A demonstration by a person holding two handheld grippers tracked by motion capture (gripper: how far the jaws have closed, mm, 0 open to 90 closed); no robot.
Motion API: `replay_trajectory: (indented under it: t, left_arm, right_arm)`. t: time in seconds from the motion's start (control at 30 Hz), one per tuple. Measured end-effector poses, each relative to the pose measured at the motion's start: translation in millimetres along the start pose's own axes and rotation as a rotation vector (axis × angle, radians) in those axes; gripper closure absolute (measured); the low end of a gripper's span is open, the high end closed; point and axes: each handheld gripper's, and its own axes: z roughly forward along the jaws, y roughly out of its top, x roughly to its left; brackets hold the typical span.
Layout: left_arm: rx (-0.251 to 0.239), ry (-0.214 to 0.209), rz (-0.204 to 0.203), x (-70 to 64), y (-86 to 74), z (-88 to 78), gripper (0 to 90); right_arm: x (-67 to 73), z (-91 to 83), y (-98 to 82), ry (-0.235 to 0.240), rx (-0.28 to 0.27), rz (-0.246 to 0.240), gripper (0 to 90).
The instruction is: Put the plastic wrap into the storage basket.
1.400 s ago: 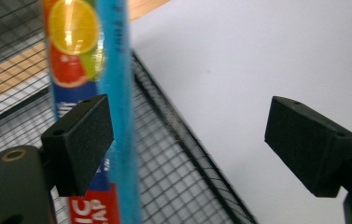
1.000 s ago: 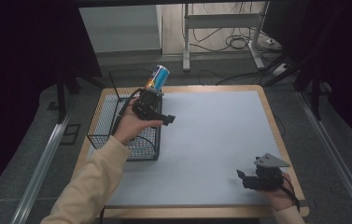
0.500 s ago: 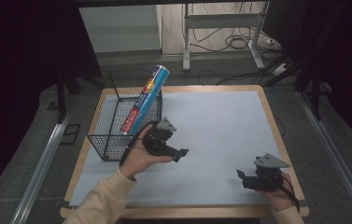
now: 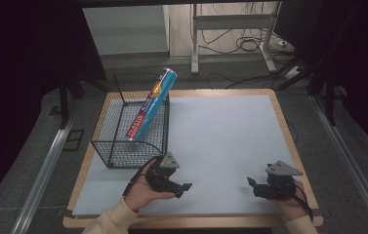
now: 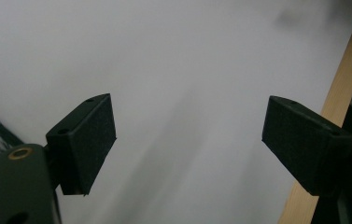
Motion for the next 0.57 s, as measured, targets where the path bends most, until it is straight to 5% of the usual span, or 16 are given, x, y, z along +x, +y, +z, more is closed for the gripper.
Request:
replay_trajectory:
  t: [0.57]
  left_arm:
    - [0.027, 0.043, -0.009, 9.4, -17.3, 11.3, 16.2]
  right_arm:
    - [4.2, 2.4, 1.4, 0.012, -0.009, -0.026, 13.4]
